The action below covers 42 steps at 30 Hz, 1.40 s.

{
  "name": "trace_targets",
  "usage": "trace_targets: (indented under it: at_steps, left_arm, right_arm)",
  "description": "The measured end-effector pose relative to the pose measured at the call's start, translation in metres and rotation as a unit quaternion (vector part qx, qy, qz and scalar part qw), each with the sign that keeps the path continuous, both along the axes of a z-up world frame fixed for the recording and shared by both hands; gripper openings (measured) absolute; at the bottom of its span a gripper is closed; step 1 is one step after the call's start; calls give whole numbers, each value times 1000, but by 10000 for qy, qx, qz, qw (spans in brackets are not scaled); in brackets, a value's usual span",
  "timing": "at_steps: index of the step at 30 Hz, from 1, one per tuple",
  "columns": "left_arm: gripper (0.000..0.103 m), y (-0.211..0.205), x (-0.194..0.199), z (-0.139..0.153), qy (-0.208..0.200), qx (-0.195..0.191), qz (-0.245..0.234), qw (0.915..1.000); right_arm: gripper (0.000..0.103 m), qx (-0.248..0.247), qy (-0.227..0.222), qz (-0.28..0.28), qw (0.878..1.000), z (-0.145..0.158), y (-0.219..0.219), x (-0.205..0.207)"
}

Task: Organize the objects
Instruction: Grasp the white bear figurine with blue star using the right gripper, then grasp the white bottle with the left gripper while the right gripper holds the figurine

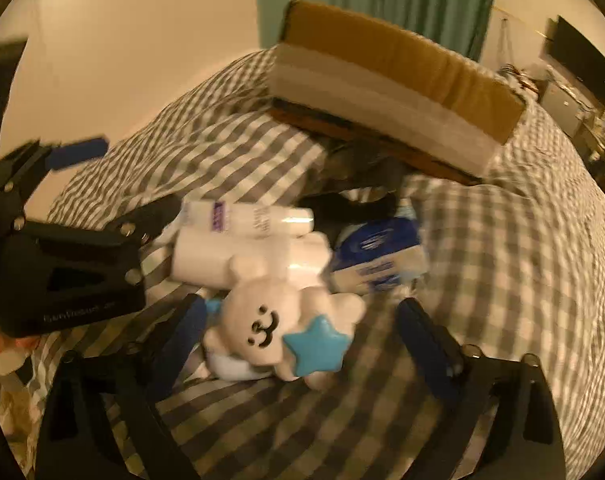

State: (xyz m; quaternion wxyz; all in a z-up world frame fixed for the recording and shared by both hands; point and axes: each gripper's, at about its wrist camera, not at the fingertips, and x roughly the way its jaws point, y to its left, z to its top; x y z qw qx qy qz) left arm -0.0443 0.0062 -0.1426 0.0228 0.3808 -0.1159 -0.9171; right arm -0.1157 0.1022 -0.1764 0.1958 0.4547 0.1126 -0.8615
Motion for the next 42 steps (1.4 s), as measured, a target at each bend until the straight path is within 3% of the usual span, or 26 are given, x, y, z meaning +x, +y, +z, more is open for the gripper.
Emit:
trace_targets:
  at_steps: [4,6,10,17,25,28,32,33,39,42]
  left_arm:
    - [96,-1,3,5,33,62,-16,10000]
    - [96,-1,4,9,50,86,-33,9999]
    - [96,2,7,14,63,215,-137,9997]
    - [96,36,10,10,-124,429,-609,9971]
    - [96,84,8,-16,-430,296,-1230,9910]
    - [86,93,9,-22,-421,95,-1332,9901]
    - [56,89,11,-21,-327,-92,-1240,9917]
    - [53,88,12,-20,-320,-87,-1266,9914]
    - [45,84,32,-13,-373,-34,-1856,9819]
    - [44,89,30,-14,-588,339,-2235,9723]
  right_arm:
    - [77,-80,-33,121,9999,-1,-3,3]
    - [67,-214,51,64,9997,5,3,5]
    - [67,-470,261,-129,9985,24,21,7]
    - [67,-454,875,-704,9926,65,56,10]
    - [67,-506,887,-952,9902,63,66,4]
    - [67,-517,846,-961,9904,62,70,7]
    - [67,-516,830,-980,9904,58,73,8]
    - [67,-515,827,-979,9904,58,74,9]
    - [67,-521,788,-1006,9904,54,74,8]
    - [67,-535,781,-1024,9902,54,74,7]
